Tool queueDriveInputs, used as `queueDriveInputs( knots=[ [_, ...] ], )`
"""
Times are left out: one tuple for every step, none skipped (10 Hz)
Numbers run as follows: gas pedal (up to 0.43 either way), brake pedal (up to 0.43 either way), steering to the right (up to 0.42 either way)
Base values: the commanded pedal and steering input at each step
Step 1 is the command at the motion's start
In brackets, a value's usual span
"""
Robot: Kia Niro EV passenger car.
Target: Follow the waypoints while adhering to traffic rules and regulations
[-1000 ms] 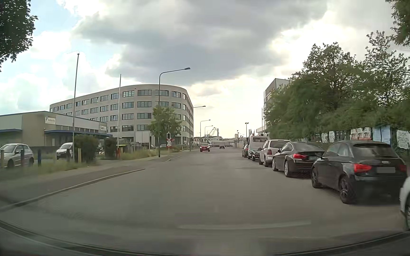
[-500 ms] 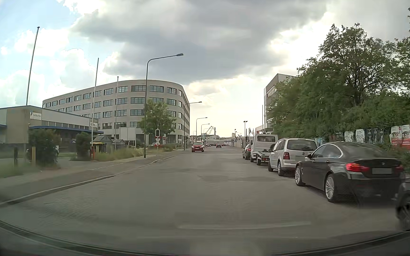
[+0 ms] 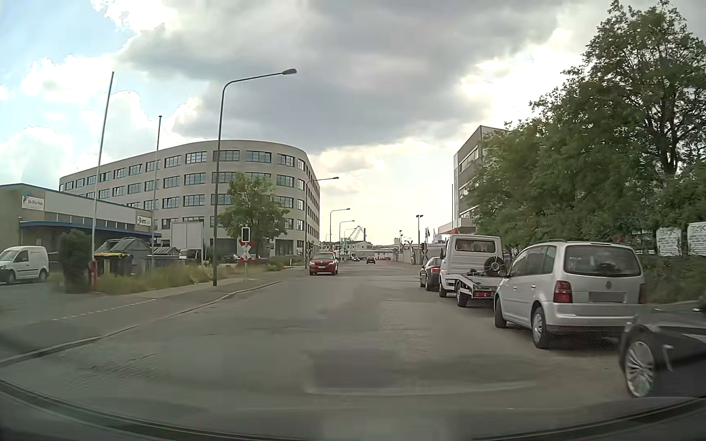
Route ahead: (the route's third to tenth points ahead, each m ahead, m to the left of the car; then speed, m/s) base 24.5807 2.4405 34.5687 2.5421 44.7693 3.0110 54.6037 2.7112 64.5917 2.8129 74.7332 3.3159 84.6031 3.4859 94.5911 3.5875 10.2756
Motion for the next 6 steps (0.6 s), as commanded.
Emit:
queueDriveInputs(
  knots=[
    [0.098, 0.03, 0.0],
    [0.098, 0.03, -0.001],
    [0.098, 0.03, -0.001],
    [0.098, 0.03, -0.001],
    [0.098, 0.03, -0.001],
    [0.098, 0.03, 0.001]
  ],
)
